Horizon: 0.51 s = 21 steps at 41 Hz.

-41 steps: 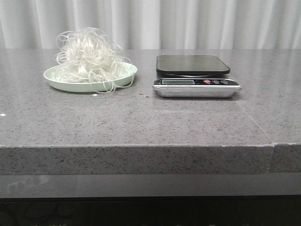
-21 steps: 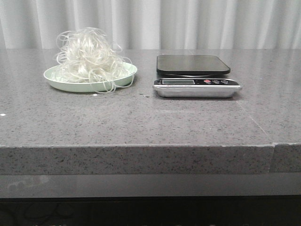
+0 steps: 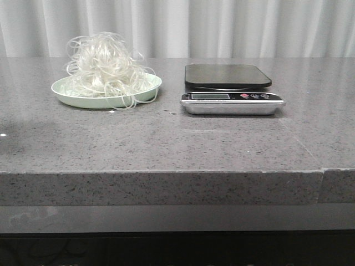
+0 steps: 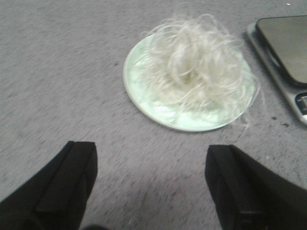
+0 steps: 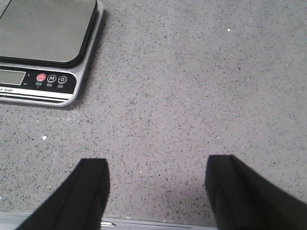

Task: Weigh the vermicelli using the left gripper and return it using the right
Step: 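Reach the left gripper down and grasp the white vermicelli on the green plate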

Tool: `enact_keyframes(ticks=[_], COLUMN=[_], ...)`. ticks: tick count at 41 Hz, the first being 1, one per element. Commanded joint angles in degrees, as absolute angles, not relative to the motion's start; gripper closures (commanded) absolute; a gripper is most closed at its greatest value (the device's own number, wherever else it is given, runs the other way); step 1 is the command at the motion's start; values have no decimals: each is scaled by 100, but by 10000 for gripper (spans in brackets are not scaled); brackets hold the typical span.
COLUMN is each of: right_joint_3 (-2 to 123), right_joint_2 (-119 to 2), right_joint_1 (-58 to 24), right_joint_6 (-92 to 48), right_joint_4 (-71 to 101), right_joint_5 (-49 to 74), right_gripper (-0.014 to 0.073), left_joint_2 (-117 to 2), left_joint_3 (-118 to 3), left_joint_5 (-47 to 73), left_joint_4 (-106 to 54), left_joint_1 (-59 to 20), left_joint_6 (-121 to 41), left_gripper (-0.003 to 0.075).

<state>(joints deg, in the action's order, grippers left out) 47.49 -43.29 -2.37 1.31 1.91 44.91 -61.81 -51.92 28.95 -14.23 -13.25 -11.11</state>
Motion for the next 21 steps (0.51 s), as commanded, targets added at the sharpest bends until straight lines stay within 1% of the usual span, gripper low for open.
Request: enact_keyframes(ticks=[1,12,21], right_joint_3=[4885,4885,4885], right_joint_2=[-4353,-4353,-4353], right_joint_1=[-216,-216,-216], right_joint_6=[118,118,118], right_joint_4=[174,174,174], right_joint_5=[4186,4186,4186], right_gripper=[58,58,58], left_joint_2=[-6504,-7670,-8525], left_joint_3=[-5556,-6181,-6771], left_joint_5=[2095,1352,1191], left_joint_4=[-1541,-1541,-1496], left_joint_1=[-1661,-2186,-2280], left_joint_6=[-1118,-1118,-1118], left_gripper=[188,188,188])
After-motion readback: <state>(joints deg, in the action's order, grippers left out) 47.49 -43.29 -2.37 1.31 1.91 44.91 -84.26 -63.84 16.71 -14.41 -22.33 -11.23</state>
